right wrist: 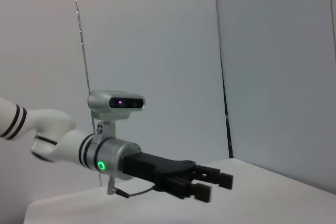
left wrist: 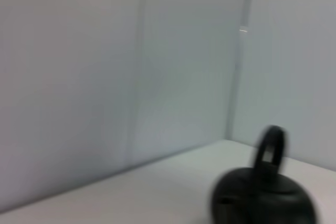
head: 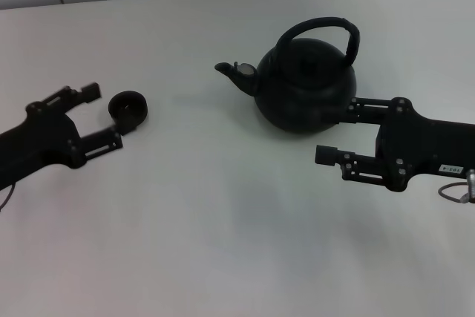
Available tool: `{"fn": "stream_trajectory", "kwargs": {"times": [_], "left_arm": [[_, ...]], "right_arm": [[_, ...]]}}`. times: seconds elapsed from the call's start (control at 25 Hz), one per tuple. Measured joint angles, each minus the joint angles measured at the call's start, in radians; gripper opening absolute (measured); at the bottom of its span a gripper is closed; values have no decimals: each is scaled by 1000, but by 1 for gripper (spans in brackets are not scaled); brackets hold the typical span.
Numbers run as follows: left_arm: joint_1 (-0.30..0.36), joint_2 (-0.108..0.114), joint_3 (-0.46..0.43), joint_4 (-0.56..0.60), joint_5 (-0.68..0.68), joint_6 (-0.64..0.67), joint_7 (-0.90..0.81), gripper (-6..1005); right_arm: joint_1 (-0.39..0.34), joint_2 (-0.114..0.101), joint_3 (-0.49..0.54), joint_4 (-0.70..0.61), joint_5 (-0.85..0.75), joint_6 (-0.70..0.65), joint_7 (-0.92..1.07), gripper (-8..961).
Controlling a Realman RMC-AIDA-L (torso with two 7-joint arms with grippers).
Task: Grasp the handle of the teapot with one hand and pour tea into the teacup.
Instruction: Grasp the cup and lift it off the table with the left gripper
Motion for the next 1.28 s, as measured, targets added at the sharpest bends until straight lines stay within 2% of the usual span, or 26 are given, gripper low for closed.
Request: {"fn": "stream_trajectory", "kwargs": {"times": [0.16,0.4,0.56,0.8,1.28], "left_arm": [[-7,-1,0,-71,-77,-57,91,820],[-56,-2,1,-276,-213,-162,373,816],[-76,-2,1,-322,-224,-214,419,812],[-89,-2,54,-332,-225,-273,426,808],[-123,-2,69,-335,-228,-341,427,798]], "right_arm": [[0,1,0,2,0,0,0,589],[4,1,5,7,1,1,0,590],[11,0,8,15,1,2,0,591],[21,0,8,16,2,5,0,592],[30,1,9,28,2,6,-2,591]]}}
